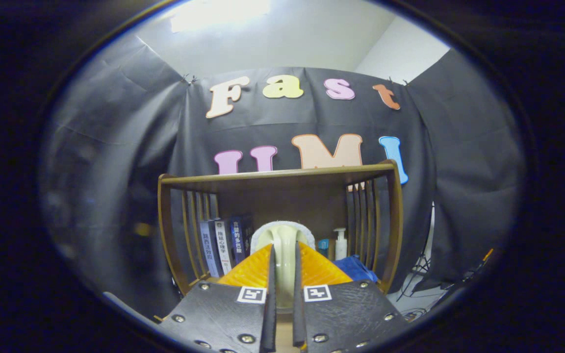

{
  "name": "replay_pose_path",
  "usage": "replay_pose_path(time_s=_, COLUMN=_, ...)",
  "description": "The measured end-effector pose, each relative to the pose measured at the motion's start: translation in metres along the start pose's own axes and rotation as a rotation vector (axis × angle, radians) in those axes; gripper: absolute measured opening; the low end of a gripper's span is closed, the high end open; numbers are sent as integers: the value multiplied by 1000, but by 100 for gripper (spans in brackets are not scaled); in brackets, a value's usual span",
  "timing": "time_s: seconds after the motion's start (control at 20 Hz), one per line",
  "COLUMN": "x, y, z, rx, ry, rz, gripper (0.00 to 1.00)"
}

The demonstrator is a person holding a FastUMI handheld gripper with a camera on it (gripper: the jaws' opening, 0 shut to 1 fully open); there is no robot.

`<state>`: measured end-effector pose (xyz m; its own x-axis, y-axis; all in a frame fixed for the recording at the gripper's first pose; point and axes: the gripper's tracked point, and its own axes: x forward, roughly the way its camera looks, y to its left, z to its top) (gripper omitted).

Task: Pull open the drawer, take out the items inside it, and place them on the countertop above the cabinet.

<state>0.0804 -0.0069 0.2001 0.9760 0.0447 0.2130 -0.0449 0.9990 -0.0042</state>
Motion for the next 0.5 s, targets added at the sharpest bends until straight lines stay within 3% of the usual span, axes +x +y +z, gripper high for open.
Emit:
replay_pose_path(time_s=0.2, x=27, y=-4, z=-16, rx=-4, ry=35, rz=-25, gripper=14)
replay_pose_path(time_s=0.5, x=70, y=-5, z=-82, rx=-74, ry=116, rz=-39, gripper=14)
